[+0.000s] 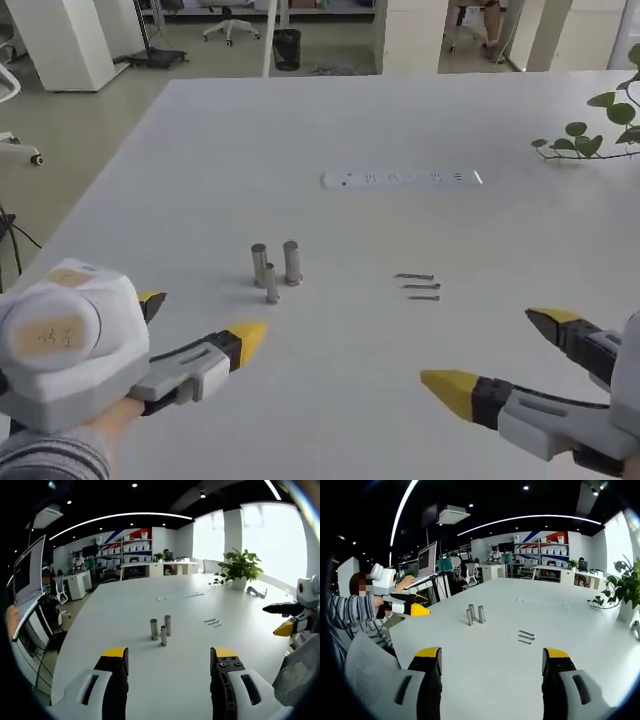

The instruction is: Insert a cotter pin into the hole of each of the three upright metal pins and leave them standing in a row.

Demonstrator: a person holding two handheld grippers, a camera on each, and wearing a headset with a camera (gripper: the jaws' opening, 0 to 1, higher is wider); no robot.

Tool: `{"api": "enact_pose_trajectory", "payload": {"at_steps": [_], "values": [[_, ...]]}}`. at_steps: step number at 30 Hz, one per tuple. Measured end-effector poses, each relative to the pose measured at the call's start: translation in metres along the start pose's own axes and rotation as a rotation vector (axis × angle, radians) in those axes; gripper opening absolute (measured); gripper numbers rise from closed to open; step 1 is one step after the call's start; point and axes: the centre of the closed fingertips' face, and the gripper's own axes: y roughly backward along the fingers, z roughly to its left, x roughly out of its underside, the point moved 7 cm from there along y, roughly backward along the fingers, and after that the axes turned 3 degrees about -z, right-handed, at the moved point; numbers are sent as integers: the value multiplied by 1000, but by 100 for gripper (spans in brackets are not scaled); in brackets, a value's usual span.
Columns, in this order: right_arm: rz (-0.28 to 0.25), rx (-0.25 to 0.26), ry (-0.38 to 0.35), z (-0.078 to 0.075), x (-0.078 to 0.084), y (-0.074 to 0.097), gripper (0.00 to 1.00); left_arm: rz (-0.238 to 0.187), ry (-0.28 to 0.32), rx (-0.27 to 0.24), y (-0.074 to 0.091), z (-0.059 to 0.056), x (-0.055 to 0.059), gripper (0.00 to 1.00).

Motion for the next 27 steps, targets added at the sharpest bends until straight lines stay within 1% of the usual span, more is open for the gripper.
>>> {"api": "enact_pose_trajectory", "payload": {"at_steps": [1,3,6,8,10,12,14,17,21,25,27], "values": [[3,-1,-1,-1,1,-1,80,8,4,5,-4,1,1,59],[16,-6,0,-2,3,-3,79,16,4,18,-12,1,2,58],[26,-12,-3,-3,5,-6,77,23,-7,33,-24,2,4,54],[26,-14,-11,-4,7,-9,76,32,-5,43,-32,3,6,51],[26,-12,-25,-6,8,-11,75,32,-5,50,-40,3,8,47],[30,-9,-29,-8,10,-14,74,42,0,69,-49,3,11,44],[37,-14,-36,-9,12,-17,72,54,-15,70,-58,4,14,42],[50,-19,-45,-10,15,-19,70,55,-37,69,-70,6,16,38],[58,-17,-44,-12,16,-21,68,49,-49,74,-88,10,16,33],[56,-13,-48,-15,14,-26,65,50,-68,82,-103,12,16,30],[51,-12,-50,-17,13,-28,65,44,-70,85,-110,14,16,28]]}}
